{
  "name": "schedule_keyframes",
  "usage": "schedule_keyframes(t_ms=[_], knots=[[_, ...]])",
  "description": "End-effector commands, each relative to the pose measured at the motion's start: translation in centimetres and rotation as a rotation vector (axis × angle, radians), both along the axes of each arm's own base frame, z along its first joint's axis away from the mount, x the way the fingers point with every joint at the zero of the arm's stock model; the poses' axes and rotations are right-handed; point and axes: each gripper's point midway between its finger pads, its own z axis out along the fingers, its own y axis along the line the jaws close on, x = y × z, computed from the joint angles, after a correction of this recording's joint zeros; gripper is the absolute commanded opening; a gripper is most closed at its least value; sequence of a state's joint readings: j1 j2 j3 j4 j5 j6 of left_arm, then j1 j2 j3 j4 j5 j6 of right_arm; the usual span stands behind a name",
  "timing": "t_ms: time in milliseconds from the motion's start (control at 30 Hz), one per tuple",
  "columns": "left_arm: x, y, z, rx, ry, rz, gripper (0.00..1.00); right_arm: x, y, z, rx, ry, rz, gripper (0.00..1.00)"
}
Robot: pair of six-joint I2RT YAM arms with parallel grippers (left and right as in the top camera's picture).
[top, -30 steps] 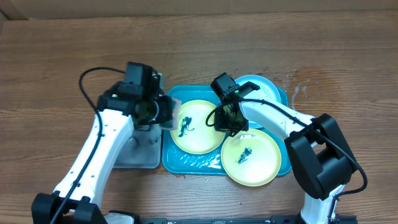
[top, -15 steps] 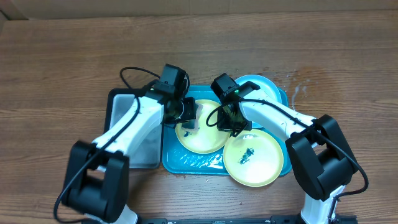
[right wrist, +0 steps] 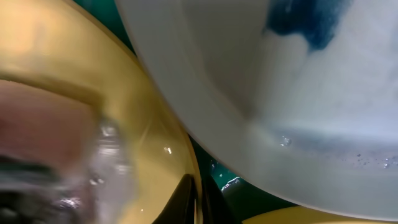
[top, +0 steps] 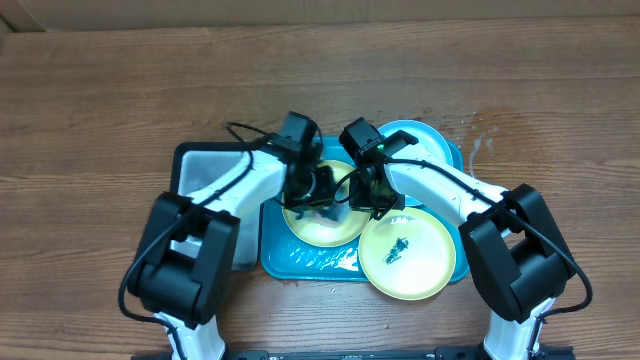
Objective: Clean dirty plates on tray and stack at the side
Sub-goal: 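Scrub the held yellow plate's surface with the sponge in the left gripper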
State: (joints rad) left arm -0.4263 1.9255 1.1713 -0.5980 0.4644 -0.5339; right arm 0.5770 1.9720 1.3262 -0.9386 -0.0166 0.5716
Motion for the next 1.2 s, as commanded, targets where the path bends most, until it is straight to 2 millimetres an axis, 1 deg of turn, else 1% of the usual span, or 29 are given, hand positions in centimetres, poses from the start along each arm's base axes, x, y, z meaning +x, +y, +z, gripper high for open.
schedule_keyframes(t_ms=[0,67,133,167,200,233,267,400,467,533,633,700,767,900,1000,1033,1100,1167], knots=[[-2.8,-3.0,-0.3,-0.104,0.126,-0.025,0.04,0.6,-0.5,0.5,-0.027,-0.033,-0.001,0.04],[-2.8,-2.8,-0.4,-0.088,0.138,0.0,0.04,0.5,-0.6,0.5,-0.027,-0.03,-0.001,0.04],[-2.6,-2.0,-0.9,-0.048,0.147,0.04,0.04,0.4,-0.6,0.5,-0.027,-0.027,-0.001,0.04],[-2.3,-0.9,-1.4,-0.001,0.148,0.068,0.04,0.4,-0.6,0.5,-0.028,-0.025,-0.001,0.04],[-2.2,0.7,-1.9,0.066,0.146,0.094,0.04,0.4,-0.6,0.5,-0.029,-0.024,-0.001,0.04],[-2.1,1.5,-2.2,0.096,0.147,0.107,0.04,0.3,-0.6,0.5,-0.03,-0.022,0.0,0.04],[-2.0,3.1,-2.6,0.164,0.147,0.126,0.04,0.3,-0.6,0.5,-0.03,-0.022,0.0,0.04],[-1.8,8.5,-3.5,0.371,0.129,0.158,0.04,0.3,-0.7,0.5,-0.03,-0.023,-0.001,0.04],[-1.5,10.3,-3.6,0.429,0.118,0.167,0.04,0.3,-0.6,0.5,-0.03,-0.023,-0.001,0.04],[-1.0,11.7,-3.7,0.473,0.104,0.188,0.04,0.3,-0.6,0.5,-0.03,-0.023,-0.001,0.04],[-0.4,13.2,-3.7,0.542,0.079,0.232,0.04,0.3,-0.7,0.5,-0.03,-0.023,0.0,0.04],[-0.1,13.7,-3.6,0.571,0.067,0.263,0.04,0.3,-0.7,0.5,-0.031,-0.023,0.0,0.04],[0.1,12.3,-3.6,0.516,0.062,0.247,0.04,0.3,-0.7,0.5,-0.031,-0.023,0.0,0.04],[0.4,6.1,-2.8,0.218,0.072,0.152,0.04,0.4,-0.6,0.5,-0.029,-0.024,0.0,0.04],[0.8,1.6,-1.1,-0.018,0.067,0.1,0.04,0.4,-0.6,0.5,-0.028,-0.026,0.0,0.04],[0.9,0.4,-0.6,-0.073,0.065,0.091,0.04,0.4,-0.6,0.5,-0.028,-0.026,0.0,0.04],[0.9,-1.1,0.0,-0.119,0.072,0.1,0.04,0.4,-0.6,0.5,-0.029,-0.025,0.0,0.04],[0.6,-2.0,0.0,-0.122,0.076,0.098,0.04,0.4,-0.6,0.5,-0.029,-0.025,0.0,0.04]])
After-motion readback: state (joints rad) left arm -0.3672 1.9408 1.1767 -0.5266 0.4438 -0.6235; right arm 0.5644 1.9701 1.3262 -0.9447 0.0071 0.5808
